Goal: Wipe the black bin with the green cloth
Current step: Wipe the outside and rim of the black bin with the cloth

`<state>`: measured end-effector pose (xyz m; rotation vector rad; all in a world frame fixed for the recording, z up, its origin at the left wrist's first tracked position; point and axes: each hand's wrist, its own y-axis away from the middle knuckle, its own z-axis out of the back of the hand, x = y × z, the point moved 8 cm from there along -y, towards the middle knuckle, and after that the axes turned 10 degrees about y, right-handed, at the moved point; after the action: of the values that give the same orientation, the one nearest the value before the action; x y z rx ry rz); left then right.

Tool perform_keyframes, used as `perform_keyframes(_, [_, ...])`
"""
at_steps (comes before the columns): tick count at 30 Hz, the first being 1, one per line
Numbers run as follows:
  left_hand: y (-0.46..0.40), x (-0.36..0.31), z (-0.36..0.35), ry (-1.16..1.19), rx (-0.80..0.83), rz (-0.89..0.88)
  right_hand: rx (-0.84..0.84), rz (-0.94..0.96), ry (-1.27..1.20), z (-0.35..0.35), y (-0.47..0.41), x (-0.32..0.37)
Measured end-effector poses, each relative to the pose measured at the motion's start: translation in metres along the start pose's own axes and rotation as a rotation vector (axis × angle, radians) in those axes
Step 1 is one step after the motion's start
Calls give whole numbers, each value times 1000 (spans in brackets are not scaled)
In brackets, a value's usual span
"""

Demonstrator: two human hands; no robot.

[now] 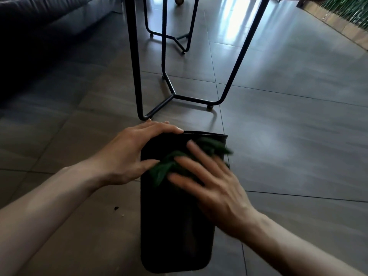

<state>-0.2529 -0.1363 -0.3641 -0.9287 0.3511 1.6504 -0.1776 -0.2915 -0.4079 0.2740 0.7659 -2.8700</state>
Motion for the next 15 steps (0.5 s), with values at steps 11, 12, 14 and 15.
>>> perform_keyframes(11, [-2,3,-1,10,22,53,39,256,26,-12,42,36])
perform_keyframes(12, [-2,3,0,15,17,45,12,116,-15,-3,22,12])
perform_keyframes(14, [-4,2,1,32,11,31,-47,-103,-10,5,-5,-23])
perform_keyframes(15, [-4,2,1,31,12,29,-62,-148,-1,4,-9,-26])
